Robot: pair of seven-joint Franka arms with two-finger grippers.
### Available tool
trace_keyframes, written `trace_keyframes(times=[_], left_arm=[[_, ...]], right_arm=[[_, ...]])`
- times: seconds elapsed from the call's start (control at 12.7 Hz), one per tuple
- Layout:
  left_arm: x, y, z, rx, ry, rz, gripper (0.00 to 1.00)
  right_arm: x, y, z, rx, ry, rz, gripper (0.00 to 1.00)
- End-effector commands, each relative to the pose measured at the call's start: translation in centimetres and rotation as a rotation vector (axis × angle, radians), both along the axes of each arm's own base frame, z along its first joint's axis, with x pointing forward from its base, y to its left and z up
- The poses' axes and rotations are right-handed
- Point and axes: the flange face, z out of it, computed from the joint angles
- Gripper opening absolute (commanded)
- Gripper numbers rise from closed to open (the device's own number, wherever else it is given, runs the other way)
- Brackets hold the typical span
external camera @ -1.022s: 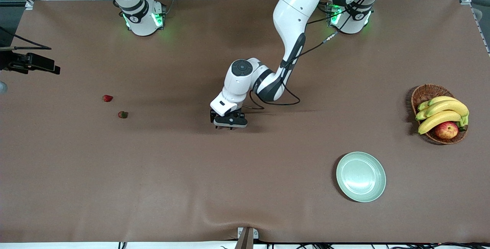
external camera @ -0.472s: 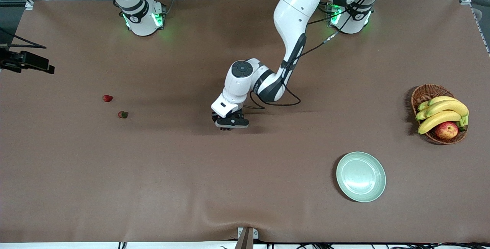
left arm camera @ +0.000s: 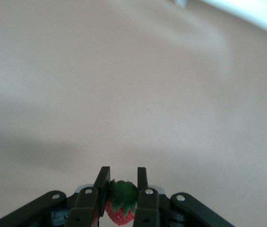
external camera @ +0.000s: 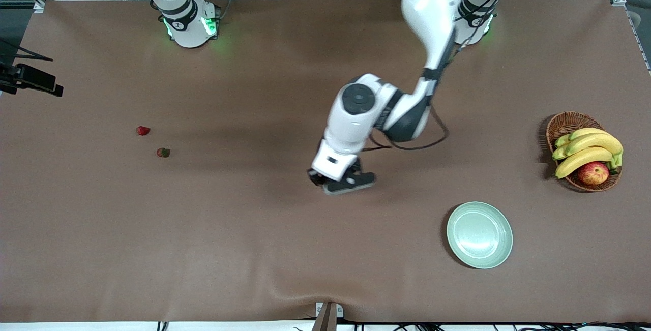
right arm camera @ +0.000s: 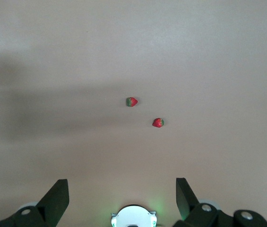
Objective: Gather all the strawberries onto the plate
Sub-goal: 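Carry the strawberry to the green plate and open the left gripper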
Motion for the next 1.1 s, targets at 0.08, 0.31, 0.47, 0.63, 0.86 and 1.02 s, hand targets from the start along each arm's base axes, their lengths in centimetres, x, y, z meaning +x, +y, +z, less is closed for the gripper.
trace_keyframes(times=[0.08,0.31,0.47,0.63,0.86,1.02], left_arm=[[4.9,13.0,2.4,0.035,0.083,0.182,0.00],[9.2,24.6,-0.5,0.117,0.090,0.278,0.00],[11.6,31.4,-2.4,0.114,0.058,0.338,0.00],[13.2,35.3,-6.5,0.120,-0.005,0.319,0.00],[14.1,36.6,-12.0,0.121,-0.087,0.317,0.00],[14.1,36.5,-12.5,0.121,-0.094,0.315,0.70]], right_arm=[[-0.4,0.0,0.8,-0.007,-0.006,-0.020,1.00],[-0.2,0.4,0.9,0.021,-0.015,-0.016,1.00],[-0.2,0.6,1.1,0.034,-0.020,-0.010,1.00],[-0.3,0.5,1.2,0.037,-0.022,-0.002,1.00],[-0.3,0.6,1.3,0.034,-0.019,0.001,1.00],[-0.3,0.6,1.2,0.035,-0.016,0.000,1.00]])
